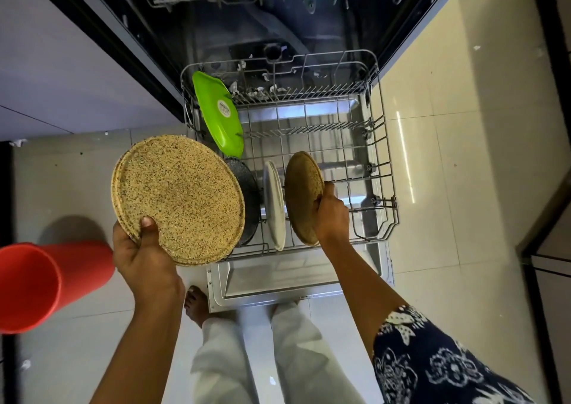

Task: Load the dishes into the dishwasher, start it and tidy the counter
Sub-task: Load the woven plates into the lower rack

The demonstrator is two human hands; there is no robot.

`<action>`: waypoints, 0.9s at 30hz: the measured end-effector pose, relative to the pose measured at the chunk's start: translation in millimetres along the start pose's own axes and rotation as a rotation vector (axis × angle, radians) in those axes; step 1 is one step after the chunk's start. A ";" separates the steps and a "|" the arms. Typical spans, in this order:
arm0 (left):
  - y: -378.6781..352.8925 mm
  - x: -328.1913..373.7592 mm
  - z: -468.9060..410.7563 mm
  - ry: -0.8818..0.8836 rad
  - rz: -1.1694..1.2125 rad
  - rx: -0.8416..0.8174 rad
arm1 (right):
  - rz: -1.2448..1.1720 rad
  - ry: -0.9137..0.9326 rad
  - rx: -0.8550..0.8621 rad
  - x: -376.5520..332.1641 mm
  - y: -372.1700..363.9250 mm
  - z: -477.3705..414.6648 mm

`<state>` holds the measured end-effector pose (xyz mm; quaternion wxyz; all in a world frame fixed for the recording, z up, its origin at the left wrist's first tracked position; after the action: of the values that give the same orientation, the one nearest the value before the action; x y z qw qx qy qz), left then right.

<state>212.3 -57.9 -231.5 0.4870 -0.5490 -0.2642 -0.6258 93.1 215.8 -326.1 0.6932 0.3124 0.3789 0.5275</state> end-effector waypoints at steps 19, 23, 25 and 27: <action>-14.7 -7.7 15.0 0.138 0.001 -0.088 | -0.554 0.040 0.157 11.4 17.3 -16.2; -42.6 -14.6 29.5 0.302 0.060 -0.182 | -0.991 0.018 -0.261 -0.7 17.6 9.6; -58.9 -24.1 39.5 0.391 0.046 -0.254 | -1.255 -0.069 -0.436 0.3 18.9 20.3; -71.9 -35.2 45.8 0.428 -0.027 -0.349 | -1.392 -0.134 -0.445 13.1 24.2 21.8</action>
<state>164.6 20.7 -238.3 0.4215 -0.4765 -0.0507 -0.7699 101.8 233.8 -297.2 0.9365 -0.1171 0.3303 0.0094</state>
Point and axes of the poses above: each hand's wrist, its own z-axis away from the middle knuckle, its own y-axis out of the back of the hand, x = y × z, the point moved 6 cm from there along -z, towards the middle knuckle, and after that the axes turned 14 degrees about z, right-handed, at the moved point
